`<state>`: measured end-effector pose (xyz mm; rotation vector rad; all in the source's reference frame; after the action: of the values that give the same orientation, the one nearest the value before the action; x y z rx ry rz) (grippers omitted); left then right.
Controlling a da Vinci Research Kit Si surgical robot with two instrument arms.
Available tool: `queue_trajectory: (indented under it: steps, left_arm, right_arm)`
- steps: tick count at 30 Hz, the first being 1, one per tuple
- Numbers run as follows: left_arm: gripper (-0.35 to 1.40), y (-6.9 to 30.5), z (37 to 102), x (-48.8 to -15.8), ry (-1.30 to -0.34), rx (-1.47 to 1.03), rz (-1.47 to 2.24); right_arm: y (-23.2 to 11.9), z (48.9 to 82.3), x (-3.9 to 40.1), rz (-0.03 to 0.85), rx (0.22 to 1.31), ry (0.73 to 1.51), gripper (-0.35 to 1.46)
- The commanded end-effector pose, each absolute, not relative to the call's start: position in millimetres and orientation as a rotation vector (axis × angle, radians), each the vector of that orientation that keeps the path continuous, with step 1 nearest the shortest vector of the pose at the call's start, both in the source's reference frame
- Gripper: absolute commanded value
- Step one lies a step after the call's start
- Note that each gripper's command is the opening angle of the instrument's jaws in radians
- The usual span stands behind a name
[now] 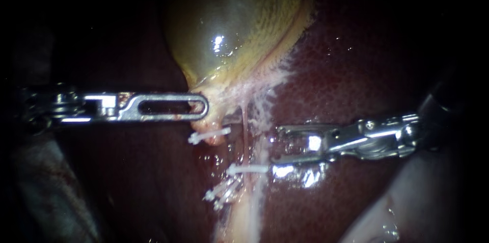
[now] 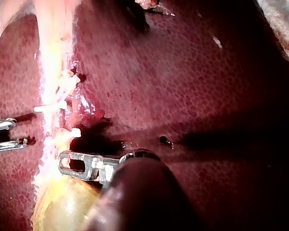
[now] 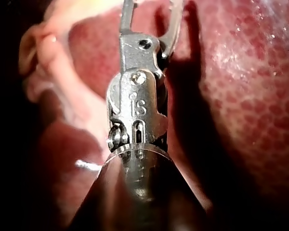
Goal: Going back first clip right tube
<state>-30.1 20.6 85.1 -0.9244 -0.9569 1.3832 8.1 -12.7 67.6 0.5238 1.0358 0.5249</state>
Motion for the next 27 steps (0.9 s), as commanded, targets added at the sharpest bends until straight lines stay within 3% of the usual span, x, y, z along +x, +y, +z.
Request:
queue_trajectory:
  steps: [1,13,27]
  left_arm:
    - [-0.35,20.5,85.2,-30.1,-0.955,-0.924,1.383]
    - [-0.35,20.6,87.0,-30.9,-0.944,-0.929,1.386]
    - [-0.35,20.1,91.4,-34.1,-0.953,-0.932,1.381]
  right_arm:
    - [-12.6,67.6,7.8,0.526,0.517,1.037,0.46]
    - [-12.3,67.5,7.0,0.517,0.489,1.042,0.48]
    - [-12.4,67.4,7.2,0.508,0.482,1.043,0.48]
